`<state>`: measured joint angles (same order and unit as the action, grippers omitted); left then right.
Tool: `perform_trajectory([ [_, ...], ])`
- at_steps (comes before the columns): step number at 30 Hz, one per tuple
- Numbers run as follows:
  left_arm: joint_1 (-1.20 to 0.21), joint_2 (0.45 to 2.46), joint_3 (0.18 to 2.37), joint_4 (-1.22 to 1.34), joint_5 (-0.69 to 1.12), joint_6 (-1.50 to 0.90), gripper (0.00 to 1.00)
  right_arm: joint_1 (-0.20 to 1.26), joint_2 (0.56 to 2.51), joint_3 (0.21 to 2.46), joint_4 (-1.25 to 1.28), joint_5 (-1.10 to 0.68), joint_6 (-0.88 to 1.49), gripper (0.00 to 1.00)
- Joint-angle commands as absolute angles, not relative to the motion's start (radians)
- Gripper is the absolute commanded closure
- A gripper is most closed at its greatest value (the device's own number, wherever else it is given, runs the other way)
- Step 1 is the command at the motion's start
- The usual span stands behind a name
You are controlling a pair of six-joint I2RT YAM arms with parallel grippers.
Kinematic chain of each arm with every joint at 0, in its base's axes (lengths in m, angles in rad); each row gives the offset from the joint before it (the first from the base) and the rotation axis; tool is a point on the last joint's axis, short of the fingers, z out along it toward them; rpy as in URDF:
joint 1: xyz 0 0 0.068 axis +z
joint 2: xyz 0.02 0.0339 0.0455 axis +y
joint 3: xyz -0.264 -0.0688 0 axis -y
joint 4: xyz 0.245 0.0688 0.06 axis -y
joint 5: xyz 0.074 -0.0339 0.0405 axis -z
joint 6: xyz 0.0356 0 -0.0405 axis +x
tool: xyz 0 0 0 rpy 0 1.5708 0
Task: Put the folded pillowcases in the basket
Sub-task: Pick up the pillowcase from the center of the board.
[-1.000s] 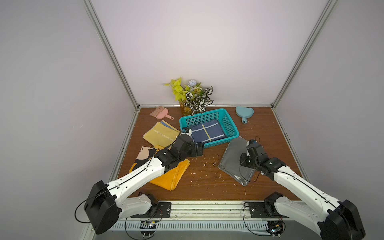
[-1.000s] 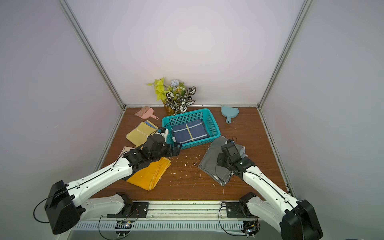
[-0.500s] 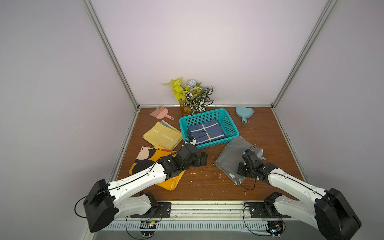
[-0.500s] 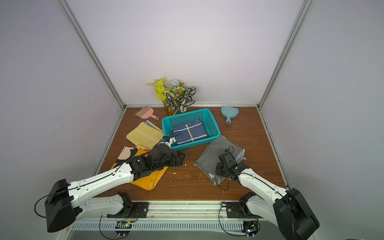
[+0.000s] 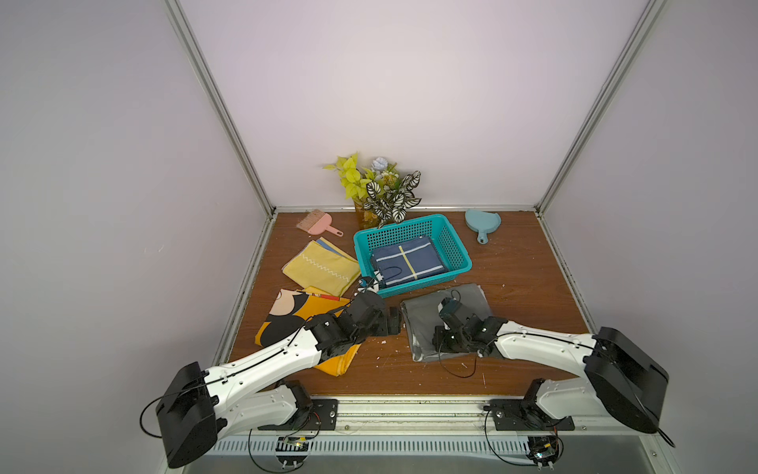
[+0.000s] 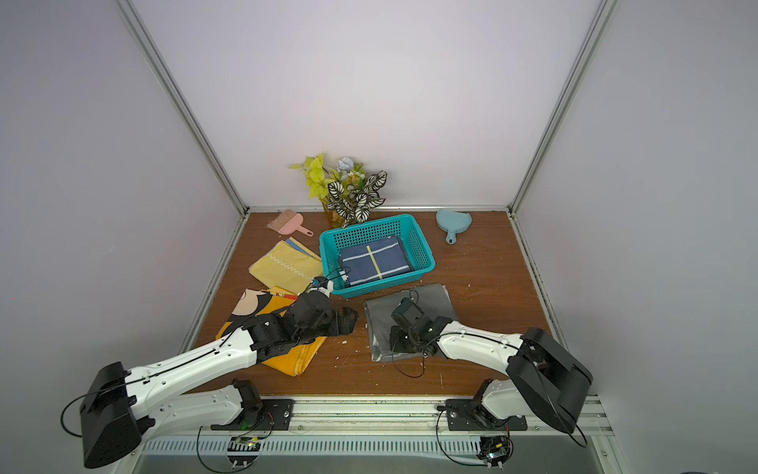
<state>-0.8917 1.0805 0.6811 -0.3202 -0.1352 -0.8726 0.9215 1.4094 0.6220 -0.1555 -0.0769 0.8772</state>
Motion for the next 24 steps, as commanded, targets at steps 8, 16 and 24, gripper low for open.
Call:
perform_trajectory([
  [8,-0.901,1.128,0.617,-0.235,-0.012,-0.913,0.00,0.965,1.312,0.749,-0.325,-0.072,0.809,0.49],
  [16,-0.900,1.313,0.633,-0.058,0.086,-0.904,0.00,0.606,1.106,0.623,-0.405,-0.028,0.631,0.03],
  [24,-0.901,1.474,0.671,0.011,0.143,-0.881,0.01,0.418,1.218,0.594,-0.317,-0.049,0.519,0.01],
])
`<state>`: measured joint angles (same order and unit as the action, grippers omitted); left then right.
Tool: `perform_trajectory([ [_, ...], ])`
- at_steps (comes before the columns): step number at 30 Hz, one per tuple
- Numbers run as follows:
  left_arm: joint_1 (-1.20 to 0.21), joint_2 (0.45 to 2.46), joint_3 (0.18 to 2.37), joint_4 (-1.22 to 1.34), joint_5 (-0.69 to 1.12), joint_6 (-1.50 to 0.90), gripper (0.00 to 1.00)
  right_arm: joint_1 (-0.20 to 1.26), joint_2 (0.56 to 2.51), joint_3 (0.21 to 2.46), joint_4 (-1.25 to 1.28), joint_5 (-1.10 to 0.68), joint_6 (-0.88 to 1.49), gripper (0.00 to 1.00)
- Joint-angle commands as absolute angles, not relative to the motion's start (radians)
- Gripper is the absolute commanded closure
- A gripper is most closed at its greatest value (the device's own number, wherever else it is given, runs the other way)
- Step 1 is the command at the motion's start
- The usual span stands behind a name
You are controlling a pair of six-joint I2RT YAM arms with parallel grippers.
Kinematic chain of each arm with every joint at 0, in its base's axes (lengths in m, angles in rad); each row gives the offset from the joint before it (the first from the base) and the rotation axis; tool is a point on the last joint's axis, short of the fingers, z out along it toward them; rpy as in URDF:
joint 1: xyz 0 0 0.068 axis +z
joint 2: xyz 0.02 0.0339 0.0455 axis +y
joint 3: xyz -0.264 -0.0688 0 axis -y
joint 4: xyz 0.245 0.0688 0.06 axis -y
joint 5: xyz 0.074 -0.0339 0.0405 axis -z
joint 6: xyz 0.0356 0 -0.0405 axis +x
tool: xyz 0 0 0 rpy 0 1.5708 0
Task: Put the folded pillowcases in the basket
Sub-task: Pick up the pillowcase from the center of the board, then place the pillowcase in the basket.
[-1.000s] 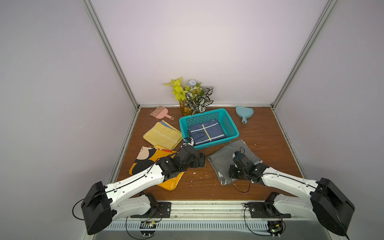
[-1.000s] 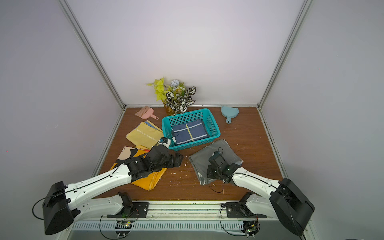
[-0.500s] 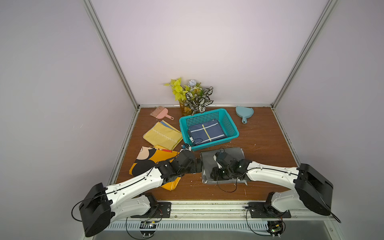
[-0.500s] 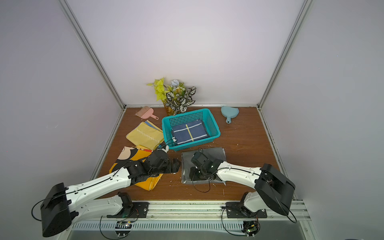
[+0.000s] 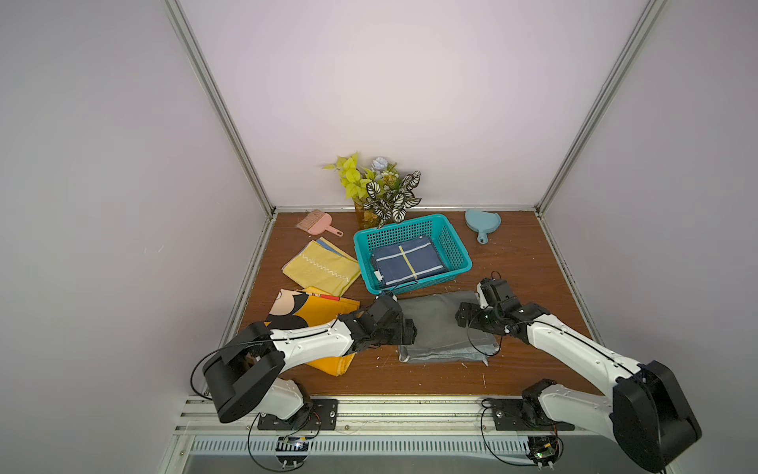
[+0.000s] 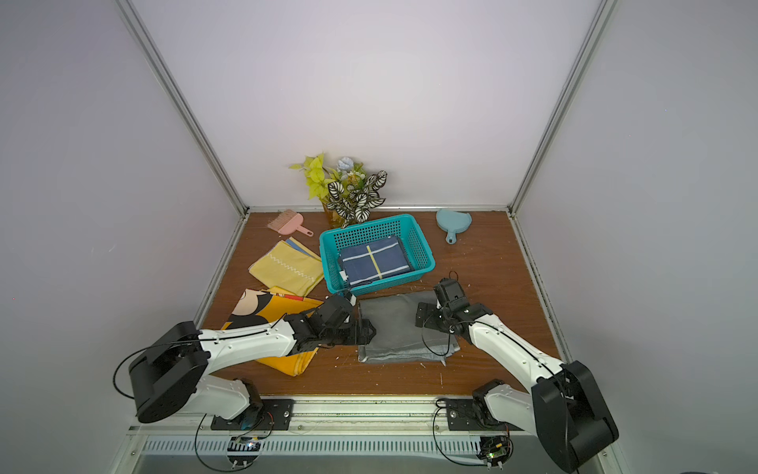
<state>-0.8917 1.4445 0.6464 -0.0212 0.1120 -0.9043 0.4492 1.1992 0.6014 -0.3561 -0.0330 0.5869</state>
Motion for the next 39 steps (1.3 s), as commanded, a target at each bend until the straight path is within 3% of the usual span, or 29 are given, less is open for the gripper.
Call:
perform_trajectory([
  [1,-0.902,1.483,0.673,0.016,0.142,-0.880,0.00,0.404,1.231,0.588,-0.302,-0.060,0.516,0.01],
  [11,-0.901,1.609,0.674,0.084,0.199,-0.867,0.00,0.367,1.319,0.546,-0.262,-0.074,0.474,0.01],
  [16,-0.901,1.627,0.672,0.083,0.192,-0.862,0.01,0.370,1.320,0.478,-0.169,-0.225,0.487,0.07],
  [20,-0.901,1.636,0.661,0.092,0.196,-0.867,0.19,0.391,1.305,0.415,-0.117,-0.275,0.520,0.14],
  [23,-0.901,1.640,0.658,0.100,0.199,-0.870,0.35,0.414,1.285,0.382,-0.096,-0.292,0.543,0.28],
  [24,-0.901,1.640,0.657,0.100,0.200,-0.870,0.41,0.422,1.277,0.376,-0.091,-0.293,0.547,0.35],
  [29,-0.905,1.635,0.667,0.083,0.192,-0.866,1.00,0.432,1.265,0.364,-0.112,-0.270,0.551,0.90],
  [31,-0.912,1.625,0.677,0.066,0.183,-0.864,1.00,0.431,1.253,0.369,-0.127,-0.266,0.551,1.00],
  [39,-1.019,1.569,0.829,-0.094,0.109,-0.853,1.00,0.439,1.075,0.442,-0.283,-0.227,0.568,1.00],
])
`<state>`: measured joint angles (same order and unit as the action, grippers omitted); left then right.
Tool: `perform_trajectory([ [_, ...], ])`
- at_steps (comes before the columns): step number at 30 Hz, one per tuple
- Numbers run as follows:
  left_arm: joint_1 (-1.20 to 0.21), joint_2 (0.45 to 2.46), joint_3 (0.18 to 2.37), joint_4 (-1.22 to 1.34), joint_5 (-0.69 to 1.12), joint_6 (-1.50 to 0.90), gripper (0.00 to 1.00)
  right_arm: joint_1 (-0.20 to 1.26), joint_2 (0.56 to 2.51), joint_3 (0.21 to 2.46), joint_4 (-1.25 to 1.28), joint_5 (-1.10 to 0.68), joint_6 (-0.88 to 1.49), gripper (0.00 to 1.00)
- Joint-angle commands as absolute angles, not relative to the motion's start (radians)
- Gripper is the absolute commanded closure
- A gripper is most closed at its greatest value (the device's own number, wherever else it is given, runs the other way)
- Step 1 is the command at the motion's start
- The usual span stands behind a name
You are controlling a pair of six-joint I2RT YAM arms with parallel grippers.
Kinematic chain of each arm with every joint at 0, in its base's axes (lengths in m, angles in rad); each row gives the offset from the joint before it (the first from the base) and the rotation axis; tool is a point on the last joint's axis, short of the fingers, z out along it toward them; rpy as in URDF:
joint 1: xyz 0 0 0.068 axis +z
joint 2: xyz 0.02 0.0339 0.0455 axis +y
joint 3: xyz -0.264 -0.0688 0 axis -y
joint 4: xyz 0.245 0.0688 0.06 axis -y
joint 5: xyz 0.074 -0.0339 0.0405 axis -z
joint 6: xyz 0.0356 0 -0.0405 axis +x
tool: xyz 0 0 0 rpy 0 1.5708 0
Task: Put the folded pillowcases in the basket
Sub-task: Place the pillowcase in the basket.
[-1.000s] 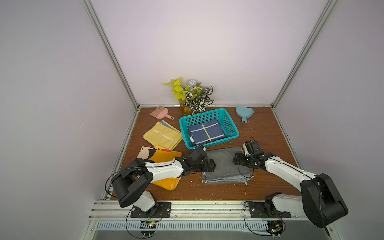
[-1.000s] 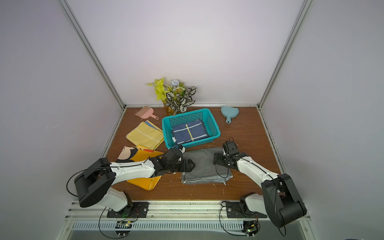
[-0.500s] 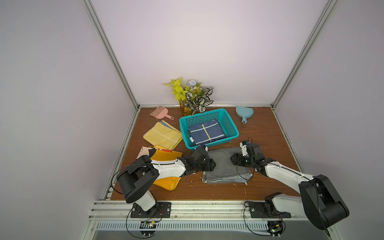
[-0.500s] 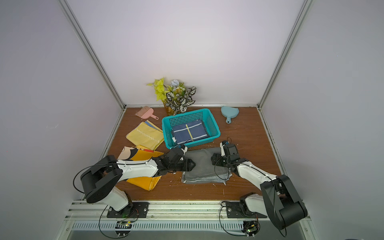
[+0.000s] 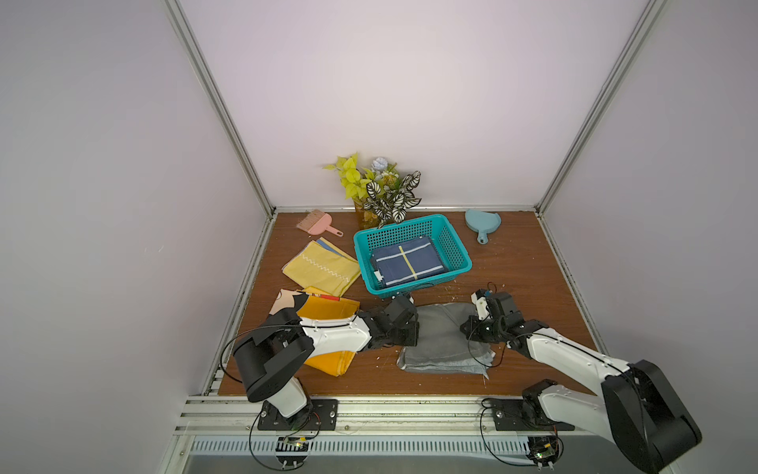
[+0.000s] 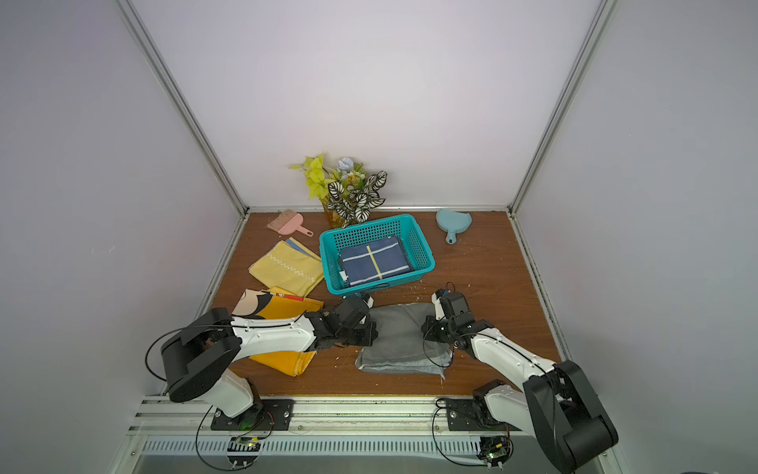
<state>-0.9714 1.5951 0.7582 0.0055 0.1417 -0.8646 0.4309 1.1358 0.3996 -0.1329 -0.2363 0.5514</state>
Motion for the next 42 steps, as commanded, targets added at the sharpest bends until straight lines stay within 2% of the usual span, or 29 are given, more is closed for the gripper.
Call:
perform_trajectory([
  [1,-1.034,1.570,0.857,-0.114,0.102,-0.849,1.00,0.440,1.054,0.457,-0.305,-0.224,0.569,1.00],
  [9,-1.131,1.601,1.104,-0.278,0.048,-0.799,1.00,0.446,0.937,0.633,-0.448,-0.227,0.578,1.00],
  [16,-1.121,1.555,1.244,-0.413,-0.093,-0.745,1.00,0.447,0.985,0.874,-0.502,-0.192,0.529,1.00],
  [24,-0.981,1.494,1.299,-0.439,-0.179,-0.655,1.00,0.446,1.231,1.211,-0.472,-0.174,0.435,0.99],
  [28,-0.861,1.486,1.310,-0.408,-0.150,-0.611,1.00,0.436,1.409,1.375,-0.456,-0.160,0.372,0.99],
  [38,-0.628,1.592,1.282,-0.281,-0.093,-0.504,1.00,0.432,1.818,1.643,-0.283,-0.180,0.329,0.99],
  [42,-0.570,1.646,1.270,-0.262,-0.106,-0.497,1.00,0.431,1.956,1.776,-0.316,-0.171,0.304,0.99],
])
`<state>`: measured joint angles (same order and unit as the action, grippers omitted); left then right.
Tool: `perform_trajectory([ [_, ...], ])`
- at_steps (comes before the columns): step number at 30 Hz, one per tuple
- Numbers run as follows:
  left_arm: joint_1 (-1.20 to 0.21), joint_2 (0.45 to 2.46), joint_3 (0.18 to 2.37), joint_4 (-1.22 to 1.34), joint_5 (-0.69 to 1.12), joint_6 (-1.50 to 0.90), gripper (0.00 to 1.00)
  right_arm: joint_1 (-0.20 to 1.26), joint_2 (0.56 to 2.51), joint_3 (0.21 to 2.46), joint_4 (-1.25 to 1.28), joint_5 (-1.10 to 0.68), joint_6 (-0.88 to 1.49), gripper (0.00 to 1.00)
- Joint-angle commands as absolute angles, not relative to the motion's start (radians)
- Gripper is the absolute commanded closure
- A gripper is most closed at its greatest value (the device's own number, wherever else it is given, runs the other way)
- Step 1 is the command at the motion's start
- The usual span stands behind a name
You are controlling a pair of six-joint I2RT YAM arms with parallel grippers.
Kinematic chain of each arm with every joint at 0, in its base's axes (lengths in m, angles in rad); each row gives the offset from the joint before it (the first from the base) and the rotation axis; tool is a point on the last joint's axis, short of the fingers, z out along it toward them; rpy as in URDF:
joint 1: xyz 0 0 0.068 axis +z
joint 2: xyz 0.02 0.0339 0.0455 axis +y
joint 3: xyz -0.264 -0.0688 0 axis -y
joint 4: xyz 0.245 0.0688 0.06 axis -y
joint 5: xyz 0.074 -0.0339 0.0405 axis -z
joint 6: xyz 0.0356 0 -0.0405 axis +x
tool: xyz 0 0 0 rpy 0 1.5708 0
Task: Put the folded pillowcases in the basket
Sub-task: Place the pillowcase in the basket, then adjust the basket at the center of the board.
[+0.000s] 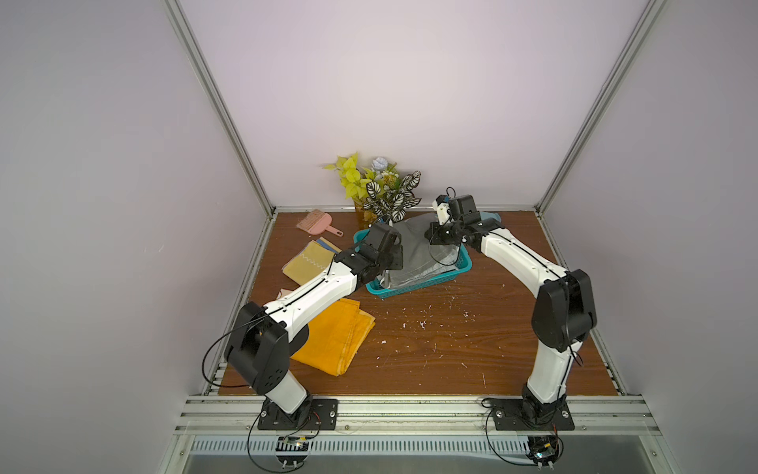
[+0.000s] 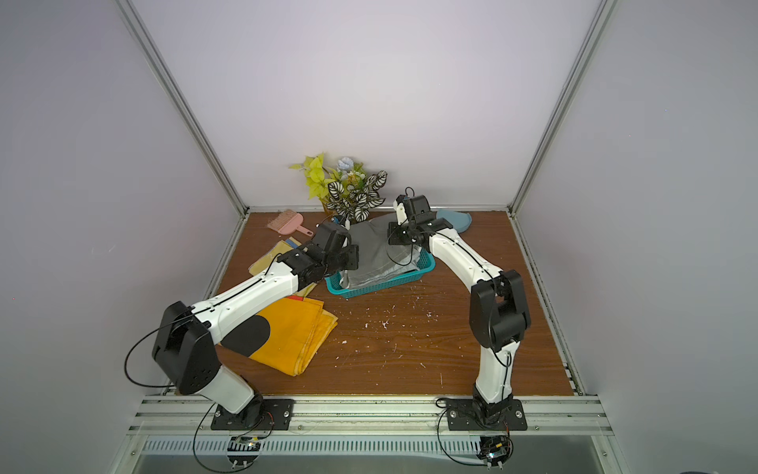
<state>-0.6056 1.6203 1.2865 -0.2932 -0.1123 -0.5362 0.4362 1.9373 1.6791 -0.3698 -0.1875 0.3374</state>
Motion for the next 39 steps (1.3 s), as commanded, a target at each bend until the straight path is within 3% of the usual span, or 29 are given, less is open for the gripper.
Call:
perform_trajectory([
  [1,-0.560,1.655,1.258,-0.242,-0.109,-0.491,1.00,0.430,1.986,1.804,-0.326,-0.166,0.295,0.99],
  [7,-0.528,1.724,1.238,-0.195,-0.093,-0.485,1.00,0.423,2.092,1.887,-0.366,-0.162,0.287,0.98],
  [13,-0.528,1.759,1.211,-0.175,-0.084,-0.501,1.00,0.423,2.075,1.779,-0.342,-0.147,0.283,0.96],
  [15,-0.528,1.767,1.205,-0.174,-0.088,-0.502,0.98,0.418,2.069,1.746,-0.326,-0.140,0.280,0.91],
  [18,-0.528,1.776,1.203,-0.185,-0.097,-0.504,0.84,0.413,2.074,1.738,-0.327,-0.149,0.268,0.61],
  [20,-0.527,1.763,1.191,-0.181,-0.109,-0.512,0.57,0.413,2.071,1.743,-0.341,-0.144,0.258,0.47],
  [25,-0.526,1.708,1.193,-0.200,-0.156,-0.518,0.33,0.413,1.996,1.725,-0.333,-0.113,0.236,0.34],
  [28,-0.528,1.668,1.201,-0.222,-0.183,-0.517,0.28,0.412,1.930,1.700,-0.328,-0.083,0.222,0.28],
  [29,-0.526,1.654,1.203,-0.229,-0.194,-0.517,0.23,0.411,1.906,1.688,-0.328,-0.066,0.218,0.23],
  [30,-0.528,1.640,1.205,-0.235,-0.203,-0.515,0.11,0.411,1.879,1.672,-0.326,-0.043,0.212,0.18],
  [33,-0.527,1.596,1.209,-0.259,-0.228,-0.513,0.01,0.410,1.814,1.596,-0.300,0.054,0.191,0.02],
  [39,-0.526,1.498,1.158,-0.281,-0.252,-0.513,0.00,0.331,1.840,1.549,-0.346,0.083,0.163,0.03],
])
